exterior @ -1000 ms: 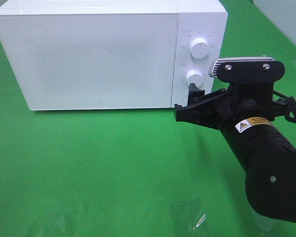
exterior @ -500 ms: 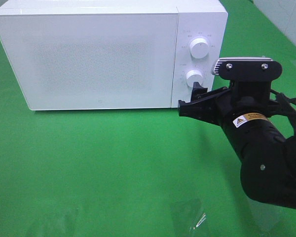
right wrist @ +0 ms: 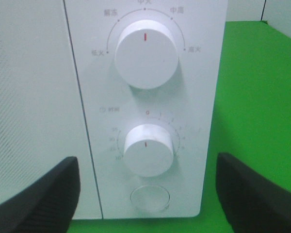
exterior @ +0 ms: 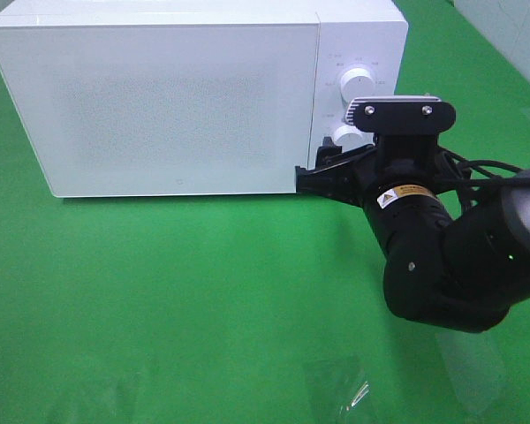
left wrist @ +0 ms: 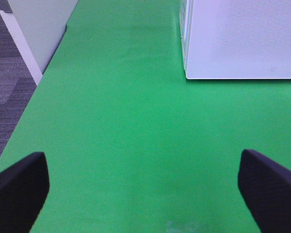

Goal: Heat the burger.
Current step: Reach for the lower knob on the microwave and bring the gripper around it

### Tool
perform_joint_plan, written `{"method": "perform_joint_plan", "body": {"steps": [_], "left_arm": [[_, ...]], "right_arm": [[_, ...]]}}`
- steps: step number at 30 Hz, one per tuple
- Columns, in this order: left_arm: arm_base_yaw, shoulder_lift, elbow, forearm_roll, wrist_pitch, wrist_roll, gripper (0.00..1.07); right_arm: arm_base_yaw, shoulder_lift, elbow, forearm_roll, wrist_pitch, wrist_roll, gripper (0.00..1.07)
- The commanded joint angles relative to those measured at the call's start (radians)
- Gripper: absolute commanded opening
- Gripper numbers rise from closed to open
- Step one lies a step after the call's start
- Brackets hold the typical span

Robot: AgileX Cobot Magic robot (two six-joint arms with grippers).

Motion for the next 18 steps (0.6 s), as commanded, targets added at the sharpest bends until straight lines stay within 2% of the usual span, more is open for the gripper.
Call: {"method": "perform_joint_plan", "body": {"steps": [1, 18], "left_arm": [[0.001, -0.019, 0.001, -0.001, -0.002, 0.001, 0.98], [0.001, -0.019, 0.001, 0.000, -0.002, 0.001, 0.98]], "right_arm": [[-0.035, 0.019, -0.045, -0.056, -0.014, 0.007, 0.76], [-0.063, 0.126, -0.144, -0.063, 0.013, 0.007, 0.76]]}}
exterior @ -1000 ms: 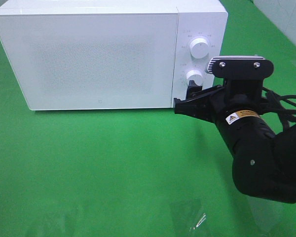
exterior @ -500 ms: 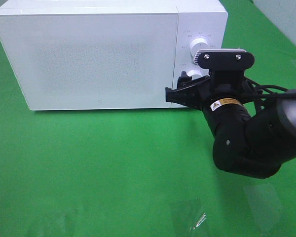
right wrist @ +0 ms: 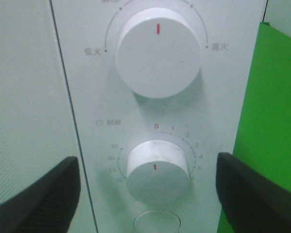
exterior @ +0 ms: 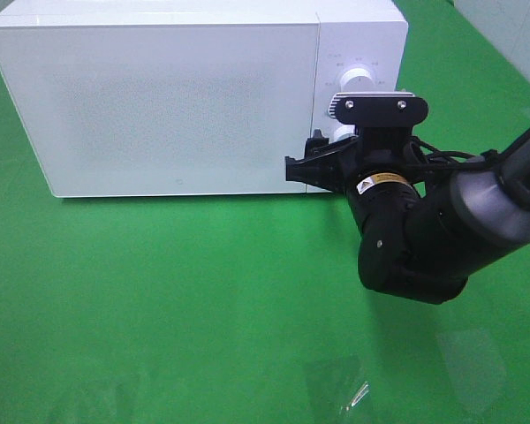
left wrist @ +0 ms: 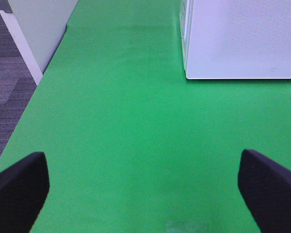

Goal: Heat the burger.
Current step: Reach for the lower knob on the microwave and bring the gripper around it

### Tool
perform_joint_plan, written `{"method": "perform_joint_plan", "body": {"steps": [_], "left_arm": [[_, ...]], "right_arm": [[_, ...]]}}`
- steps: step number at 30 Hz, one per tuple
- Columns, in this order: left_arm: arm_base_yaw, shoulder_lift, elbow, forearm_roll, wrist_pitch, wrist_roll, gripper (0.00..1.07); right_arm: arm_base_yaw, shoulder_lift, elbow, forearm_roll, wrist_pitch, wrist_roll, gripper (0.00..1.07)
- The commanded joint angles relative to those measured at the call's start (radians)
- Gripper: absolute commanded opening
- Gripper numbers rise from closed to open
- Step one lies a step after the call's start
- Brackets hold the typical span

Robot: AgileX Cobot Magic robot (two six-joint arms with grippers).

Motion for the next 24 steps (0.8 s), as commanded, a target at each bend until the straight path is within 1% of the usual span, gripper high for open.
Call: {"method": "perform_joint_plan", "body": {"steps": [1, 4, 10, 17, 18, 19, 20, 21, 22, 23, 24], "left_arm": [[0.001, -0.019, 0.001, 0.000, -0.003, 0.001, 0.98], [0.001, -0.019, 0.001, 0.000, -0.003, 0.001, 0.98], [0.001, -0.019, 0.001, 0.000, -0.003, 0.001, 0.98], [0.001, -0.019, 0.001, 0.000, -0.003, 0.001, 0.98], [0.001, -0.019, 0.001, 0.000, -0.003, 0.001, 0.98], [0.001, -0.019, 0.001, 0.000, -0.003, 0.001, 0.98], [0.001, -0.019, 0.001, 0.000, -0.003, 0.001, 0.98], [0.001, -0.019, 0.001, 0.000, -0.003, 0.001, 0.98], [0.001, -0.019, 0.001, 0.000, -0.003, 0.001, 0.98], [0.001, -0.019, 0.001, 0.000, -0.003, 0.001, 0.98], [0.001, -0.019, 0.001, 0.000, -0.003, 0.001, 0.98]], "right_arm": [[-0.014, 0.025, -0.034, -0.019, 0.006, 0.004, 0.76], [-0.017, 0.034, -0.042, -0.021, 0.011, 0.004, 0.76], [-0.053, 0.053, -0.075, -0.057, 0.036, 0.004, 0.76], [-0.053, 0.053, -0.083, -0.061, 0.038, 0.004, 0.75], [-0.053, 0.053, -0.083, -0.061, 0.038, 0.004, 0.72], [-0.053, 0.053, -0.083, -0.061, 0.038, 0.004, 0.72], [-0.053, 0.053, -0.083, -0.060, 0.039, 0.004, 0.67], [-0.053, 0.053, -0.083, -0.060, 0.039, 0.004, 0.67], [-0.053, 0.053, -0.083, -0.060, 0.039, 0.004, 0.59], [-0.053, 0.053, -0.083, -0.060, 0.039, 0.004, 0.59], [-0.053, 0.053, -0.083, -0.060, 0.039, 0.004, 0.49]]}}
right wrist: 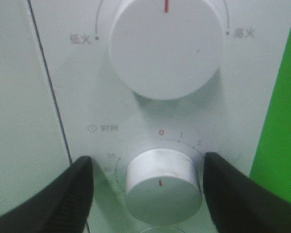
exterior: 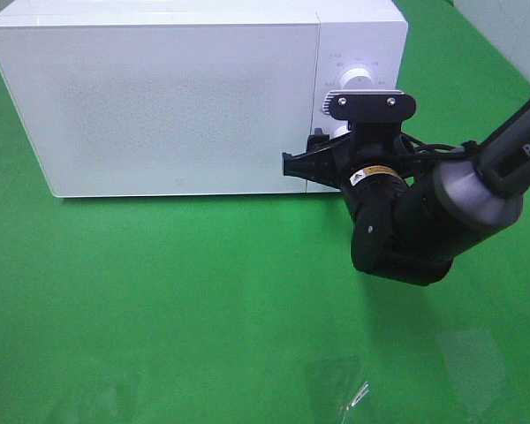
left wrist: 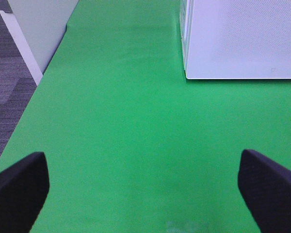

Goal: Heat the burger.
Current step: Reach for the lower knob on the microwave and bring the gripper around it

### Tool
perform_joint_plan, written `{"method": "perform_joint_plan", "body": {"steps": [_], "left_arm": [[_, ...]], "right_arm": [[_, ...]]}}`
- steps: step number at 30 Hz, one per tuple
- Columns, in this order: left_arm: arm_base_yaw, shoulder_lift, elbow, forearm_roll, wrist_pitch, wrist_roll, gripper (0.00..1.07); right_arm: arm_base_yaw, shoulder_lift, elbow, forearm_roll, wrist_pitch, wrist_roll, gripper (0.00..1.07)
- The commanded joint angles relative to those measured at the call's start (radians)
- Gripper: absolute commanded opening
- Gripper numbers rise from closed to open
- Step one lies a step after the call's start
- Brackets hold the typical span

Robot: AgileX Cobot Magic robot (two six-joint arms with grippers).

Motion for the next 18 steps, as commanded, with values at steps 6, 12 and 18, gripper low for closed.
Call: {"method": "perform_joint_plan", "body": {"steps": [6, 12, 18], "left_arm": [[0.001, -0.019, 0.001, 0.000, -0.003, 0.001, 0.98], [0.001, -0.019, 0.001, 0.000, -0.003, 0.001, 0.98], [0.001, -0.019, 0.001, 0.000, -0.003, 0.001, 0.98]], "right_arm": [[-0.003, -0.003, -0.011, -0.016, -0.004, 0.004, 0.18], [-0.003, -0.003, -0.011, -0.016, -0.004, 0.014, 0.00], [-0.003, -0.003, -0.011, -0.017, -0.004, 0.142, 0.00]]}}
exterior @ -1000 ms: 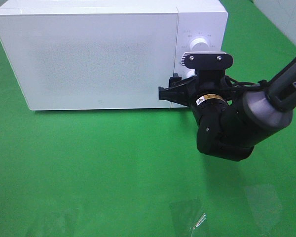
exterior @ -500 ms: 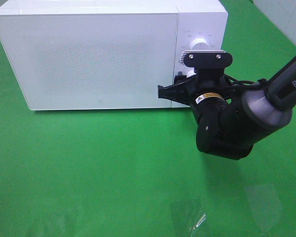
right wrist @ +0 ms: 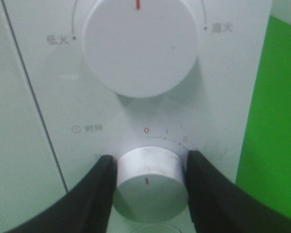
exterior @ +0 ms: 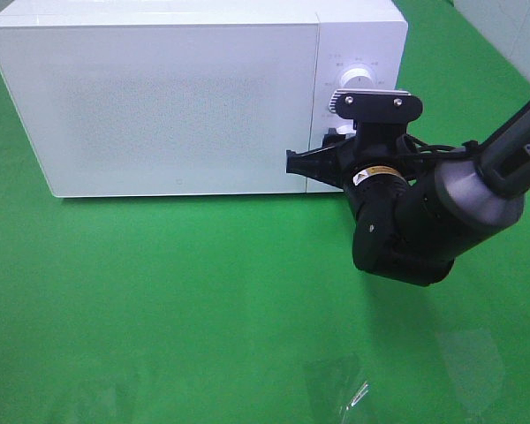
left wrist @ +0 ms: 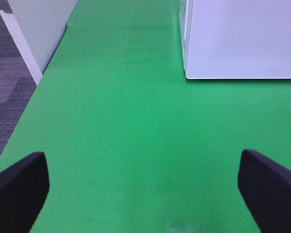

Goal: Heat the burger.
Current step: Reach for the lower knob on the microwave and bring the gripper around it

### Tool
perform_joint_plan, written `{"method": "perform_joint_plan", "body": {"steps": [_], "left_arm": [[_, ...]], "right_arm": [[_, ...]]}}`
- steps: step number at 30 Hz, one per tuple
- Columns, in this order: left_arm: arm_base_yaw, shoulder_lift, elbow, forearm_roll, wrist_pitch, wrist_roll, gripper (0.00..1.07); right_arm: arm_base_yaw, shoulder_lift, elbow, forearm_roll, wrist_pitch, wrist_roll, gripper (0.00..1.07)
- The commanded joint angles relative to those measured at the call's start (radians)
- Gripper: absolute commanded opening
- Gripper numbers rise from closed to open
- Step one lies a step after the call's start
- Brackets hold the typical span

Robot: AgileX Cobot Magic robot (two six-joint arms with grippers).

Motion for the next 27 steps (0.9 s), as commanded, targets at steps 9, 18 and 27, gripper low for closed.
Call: {"method": "perform_joint_plan", "body": {"steps": [9, 18, 27], "left_arm": [[0.001, -0.019, 0.001, 0.000, -0.003, 0.001, 0.98], [0.001, -0.019, 0.001, 0.000, -0.003, 0.001, 0.98], [0.001, -0.019, 0.001, 0.000, -0.003, 0.001, 0.98]], "right_arm": [[-0.002, -0.003, -0.011, -0.119, -0.005, 0.635, 0.00], [-0.002, -0.003, -0.011, -0.171, 0.003, 1.262, 0.00], [-0.002, -0.003, -0.011, -0.176, -0.011, 1.519, 0.00]]}}
